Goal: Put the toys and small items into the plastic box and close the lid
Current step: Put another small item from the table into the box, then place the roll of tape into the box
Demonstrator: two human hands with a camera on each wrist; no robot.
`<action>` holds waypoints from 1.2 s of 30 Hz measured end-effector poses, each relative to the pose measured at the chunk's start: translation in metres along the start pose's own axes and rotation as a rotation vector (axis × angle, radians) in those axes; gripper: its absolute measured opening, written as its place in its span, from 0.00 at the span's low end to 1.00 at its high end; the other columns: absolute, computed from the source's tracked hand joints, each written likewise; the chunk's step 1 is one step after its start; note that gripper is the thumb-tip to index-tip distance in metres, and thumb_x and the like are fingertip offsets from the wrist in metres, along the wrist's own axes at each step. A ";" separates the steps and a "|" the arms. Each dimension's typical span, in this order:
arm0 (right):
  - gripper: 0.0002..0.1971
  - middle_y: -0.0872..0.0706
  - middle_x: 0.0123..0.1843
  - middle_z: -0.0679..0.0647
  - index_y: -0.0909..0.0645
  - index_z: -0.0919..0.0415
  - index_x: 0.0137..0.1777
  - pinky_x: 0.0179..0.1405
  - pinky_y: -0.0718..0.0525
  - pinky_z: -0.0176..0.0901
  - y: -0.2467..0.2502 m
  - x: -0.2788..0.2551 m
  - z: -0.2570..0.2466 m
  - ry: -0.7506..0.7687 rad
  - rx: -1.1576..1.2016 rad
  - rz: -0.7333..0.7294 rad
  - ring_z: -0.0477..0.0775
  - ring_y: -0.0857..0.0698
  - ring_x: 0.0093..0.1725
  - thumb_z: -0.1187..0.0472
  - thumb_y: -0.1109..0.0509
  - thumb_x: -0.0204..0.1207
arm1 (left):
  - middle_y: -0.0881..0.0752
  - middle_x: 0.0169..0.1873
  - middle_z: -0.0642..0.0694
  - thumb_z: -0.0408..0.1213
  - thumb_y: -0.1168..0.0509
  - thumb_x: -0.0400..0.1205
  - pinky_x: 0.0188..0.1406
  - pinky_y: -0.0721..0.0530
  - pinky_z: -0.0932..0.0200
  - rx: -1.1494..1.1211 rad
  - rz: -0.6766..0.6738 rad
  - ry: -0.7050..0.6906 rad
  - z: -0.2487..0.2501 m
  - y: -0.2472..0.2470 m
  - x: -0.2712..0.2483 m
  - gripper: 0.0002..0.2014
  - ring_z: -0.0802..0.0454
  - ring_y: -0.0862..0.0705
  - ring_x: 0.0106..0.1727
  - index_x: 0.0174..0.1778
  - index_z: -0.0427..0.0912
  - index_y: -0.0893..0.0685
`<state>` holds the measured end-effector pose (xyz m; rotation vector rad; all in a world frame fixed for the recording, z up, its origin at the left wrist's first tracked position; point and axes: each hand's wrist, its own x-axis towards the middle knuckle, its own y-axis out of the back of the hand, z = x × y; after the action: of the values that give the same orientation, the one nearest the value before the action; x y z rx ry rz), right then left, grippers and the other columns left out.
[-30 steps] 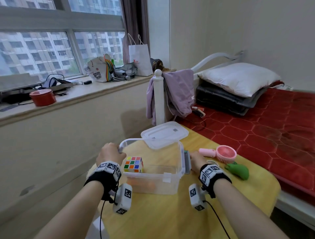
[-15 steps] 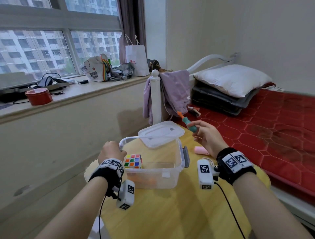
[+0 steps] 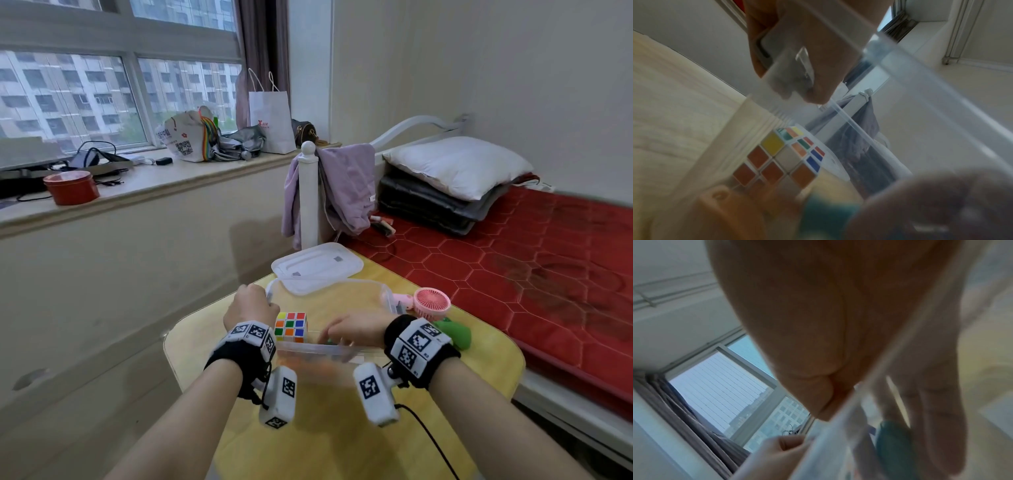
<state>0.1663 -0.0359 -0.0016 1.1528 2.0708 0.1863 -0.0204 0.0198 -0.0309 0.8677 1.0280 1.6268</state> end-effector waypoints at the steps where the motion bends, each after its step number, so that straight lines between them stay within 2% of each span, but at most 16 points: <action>1: 0.17 0.15 0.65 0.64 0.16 0.66 0.61 0.48 0.16 0.39 -0.004 0.001 0.001 -0.041 -0.040 -0.023 0.59 0.13 0.51 0.68 0.44 0.82 | 0.16 0.46 0.43 0.39 0.36 0.77 0.37 0.21 0.55 -0.001 -0.002 0.000 0.001 0.000 -0.001 0.07 0.44 0.18 0.40 0.43 0.41 0.14; 3: 0.20 0.17 0.69 0.60 0.18 0.61 0.68 0.50 0.16 0.37 -0.008 0.000 0.002 -0.072 -0.109 -0.026 0.52 0.15 0.48 0.68 0.45 0.82 | 0.16 0.45 0.43 0.39 0.36 0.77 0.37 0.20 0.55 -0.003 -0.005 -0.002 0.001 0.000 -0.001 0.07 0.43 0.17 0.40 0.41 0.40 0.14; 7: 0.20 0.17 0.70 0.54 0.17 0.56 0.67 0.58 0.21 0.40 0.001 -0.008 0.000 -0.024 -0.121 -0.030 0.51 0.20 0.59 0.68 0.42 0.80 | 0.16 0.44 0.43 0.38 0.36 0.78 0.36 0.20 0.56 -0.009 -0.005 -0.003 0.000 0.000 -0.001 0.07 0.44 0.16 0.40 0.39 0.40 0.15; 9: 0.19 0.17 0.70 0.60 0.19 0.62 0.69 0.66 0.21 0.46 0.013 -0.013 0.006 0.038 0.033 -0.053 0.55 0.18 0.63 0.70 0.41 0.81 | 0.16 0.44 0.43 0.39 0.36 0.78 0.35 0.21 0.56 -0.006 -0.003 -0.002 0.001 0.000 -0.001 0.08 0.44 0.16 0.40 0.39 0.40 0.15; 11: 0.18 0.15 0.68 0.62 0.21 0.66 0.70 0.68 0.19 0.46 0.031 -0.019 0.013 0.205 0.261 -0.016 0.58 0.15 0.66 0.71 0.42 0.82 | 0.16 0.44 0.43 0.38 0.37 0.78 0.34 0.23 0.56 0.008 -0.005 0.002 0.002 0.001 -0.002 0.07 0.43 0.16 0.39 0.40 0.40 0.15; 14: 0.17 0.12 0.63 0.60 0.20 0.65 0.67 0.60 0.14 0.44 0.068 -0.036 0.025 0.460 0.602 0.198 0.57 0.12 0.61 0.73 0.41 0.82 | 0.16 0.45 0.43 0.38 0.37 0.78 0.33 0.24 0.57 0.024 -0.004 -0.005 0.003 0.002 -0.001 0.07 0.44 0.17 0.39 0.41 0.41 0.15; 16: 0.16 0.11 0.59 0.61 0.17 0.63 0.60 0.54 0.14 0.43 0.090 -0.041 0.046 0.486 0.736 0.500 0.58 0.12 0.60 0.76 0.42 0.81 | 0.16 0.45 0.43 0.39 0.37 0.78 0.32 0.24 0.57 0.031 -0.003 -0.013 0.003 0.002 -0.002 0.07 0.45 0.17 0.38 0.41 0.41 0.15; 18: 0.16 0.12 0.57 0.61 0.16 0.62 0.51 0.55 0.15 0.46 0.101 -0.034 0.079 0.330 0.643 0.810 0.61 0.14 0.60 0.78 0.43 0.78 | 0.17 0.45 0.44 0.39 0.37 0.78 0.32 0.25 0.57 0.035 0.005 -0.012 0.003 0.003 -0.002 0.07 0.45 0.18 0.38 0.41 0.41 0.15; 19: 0.16 0.13 0.58 0.62 0.16 0.62 0.48 0.56 0.15 0.48 0.101 -0.028 0.097 0.203 0.561 0.884 0.60 0.14 0.58 0.79 0.42 0.77 | 0.17 0.45 0.44 0.39 0.37 0.78 0.32 0.25 0.57 0.036 0.007 -0.012 0.003 0.003 -0.003 0.07 0.45 0.18 0.38 0.41 0.41 0.15; 22: 0.14 0.14 0.59 0.61 0.16 0.58 0.45 0.54 0.16 0.49 0.084 -0.008 0.141 -0.019 0.379 0.764 0.57 0.15 0.49 0.77 0.35 0.75 | 0.17 0.45 0.44 0.39 0.36 0.78 0.32 0.25 0.56 0.032 0.008 -0.010 0.004 0.003 -0.003 0.07 0.45 0.18 0.38 0.42 0.41 0.15; 25: 0.12 0.13 0.56 0.61 0.15 0.53 0.48 0.59 0.20 0.50 0.065 0.009 0.161 0.003 0.093 0.683 0.61 0.15 0.56 0.71 0.27 0.72 | 0.17 0.45 0.44 0.39 0.37 0.78 0.32 0.25 0.57 0.028 0.007 0.000 0.004 0.002 -0.004 0.07 0.46 0.18 0.37 0.40 0.41 0.15; 27: 0.14 0.11 0.52 0.58 0.14 0.51 0.49 0.62 0.18 0.54 0.058 0.020 0.166 0.041 -0.054 0.747 0.59 0.14 0.53 0.70 0.26 0.70 | 0.17 0.44 0.44 0.39 0.37 0.78 0.31 0.25 0.57 0.028 0.014 0.007 0.004 0.002 -0.004 0.07 0.45 0.18 0.37 0.38 0.41 0.16; 29: 0.13 0.08 0.48 0.55 0.11 0.54 0.48 0.59 0.15 0.50 0.054 0.027 0.166 0.058 -0.167 0.819 0.55 0.13 0.47 0.71 0.26 0.67 | 0.16 0.43 0.44 0.38 0.37 0.78 0.30 0.26 0.57 0.021 0.019 0.011 0.004 0.002 -0.004 0.08 0.46 0.19 0.36 0.36 0.41 0.18; 31: 0.12 0.08 0.46 0.55 0.09 0.60 0.49 0.55 0.16 0.40 0.052 0.029 0.163 0.068 -0.220 0.839 0.51 0.14 0.43 0.71 0.25 0.67 | 0.16 0.43 0.44 0.38 0.37 0.78 0.29 0.27 0.58 0.016 0.024 0.012 0.003 0.002 -0.004 0.08 0.46 0.19 0.35 0.35 0.42 0.19; 34: 0.11 0.07 0.46 0.52 0.08 0.56 0.48 0.57 0.17 0.45 0.051 0.029 0.160 0.044 -0.259 0.843 0.54 0.14 0.48 0.67 0.25 0.67 | 0.16 0.43 0.43 0.38 0.37 0.77 0.30 0.26 0.58 0.010 0.020 0.011 0.003 0.000 -0.002 0.07 0.45 0.18 0.36 0.36 0.41 0.17; 36: 0.11 0.09 0.44 0.48 0.09 0.54 0.48 0.55 0.18 0.42 0.050 0.029 0.161 0.013 -0.227 0.826 0.52 0.14 0.50 0.66 0.24 0.68 | 0.16 0.43 0.44 0.38 0.37 0.77 0.30 0.25 0.58 0.007 0.019 0.009 0.003 0.000 -0.002 0.07 0.45 0.18 0.36 0.36 0.41 0.16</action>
<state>0.2985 -0.0191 -0.1091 1.7878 1.4203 0.7942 -0.0175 0.0187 -0.0299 0.8778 1.0356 1.6454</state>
